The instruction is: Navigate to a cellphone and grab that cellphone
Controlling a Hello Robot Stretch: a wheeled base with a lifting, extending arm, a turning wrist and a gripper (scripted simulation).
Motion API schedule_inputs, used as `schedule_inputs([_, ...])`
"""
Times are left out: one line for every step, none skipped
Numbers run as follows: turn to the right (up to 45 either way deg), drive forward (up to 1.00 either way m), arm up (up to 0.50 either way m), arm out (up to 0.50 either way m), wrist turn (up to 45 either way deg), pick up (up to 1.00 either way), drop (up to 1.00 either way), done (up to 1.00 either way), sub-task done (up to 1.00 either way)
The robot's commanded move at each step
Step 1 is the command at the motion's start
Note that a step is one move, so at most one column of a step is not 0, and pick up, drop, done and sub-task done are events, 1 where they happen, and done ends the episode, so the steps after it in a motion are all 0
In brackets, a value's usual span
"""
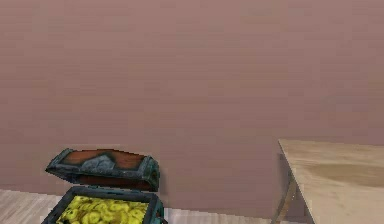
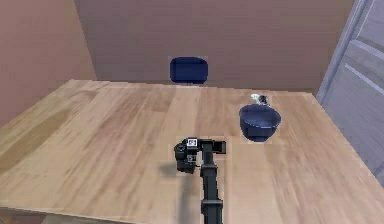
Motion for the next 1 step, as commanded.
schedule_inputs([0.0,0.0,0.1,0.0,0.0,0.0,0.0,0.0,0.0])
